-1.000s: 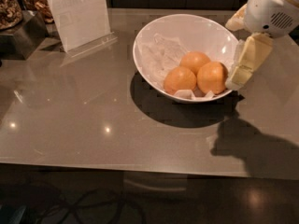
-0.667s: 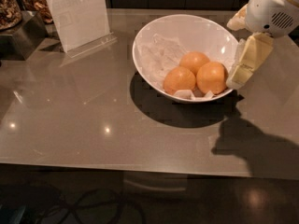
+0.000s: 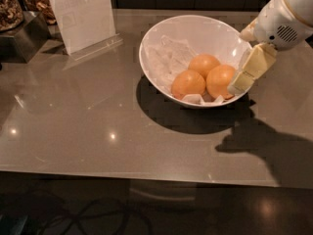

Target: Pick orange from white bowl

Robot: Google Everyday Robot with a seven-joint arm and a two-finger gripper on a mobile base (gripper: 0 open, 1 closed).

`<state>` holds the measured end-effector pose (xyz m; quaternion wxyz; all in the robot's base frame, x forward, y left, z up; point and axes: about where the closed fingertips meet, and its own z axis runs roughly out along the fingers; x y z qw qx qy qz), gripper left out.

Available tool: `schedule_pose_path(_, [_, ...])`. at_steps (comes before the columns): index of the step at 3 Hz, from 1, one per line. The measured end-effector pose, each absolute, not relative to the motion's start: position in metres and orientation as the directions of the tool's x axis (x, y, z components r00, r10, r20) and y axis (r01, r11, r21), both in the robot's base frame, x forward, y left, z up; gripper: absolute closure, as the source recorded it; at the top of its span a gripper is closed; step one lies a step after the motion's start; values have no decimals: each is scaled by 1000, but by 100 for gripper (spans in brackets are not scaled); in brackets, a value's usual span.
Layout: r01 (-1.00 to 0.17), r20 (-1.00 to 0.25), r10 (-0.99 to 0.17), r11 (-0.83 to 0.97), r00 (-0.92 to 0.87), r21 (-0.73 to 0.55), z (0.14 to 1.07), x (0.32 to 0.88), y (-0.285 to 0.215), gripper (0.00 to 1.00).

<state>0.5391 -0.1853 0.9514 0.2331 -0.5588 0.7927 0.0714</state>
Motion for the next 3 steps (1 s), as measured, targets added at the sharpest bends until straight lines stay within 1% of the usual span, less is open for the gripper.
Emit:
schedule_pose_path(1, [-900, -485, -806, 428, -338, -84, 929, 549, -184, 0])
schedule_pose_path(2, [-899, -486, -805, 430, -340, -83, 928, 549, -184, 19])
schedule_pose_path(3, [-899, -486, -805, 430, -340, -82, 928, 550, -184, 27])
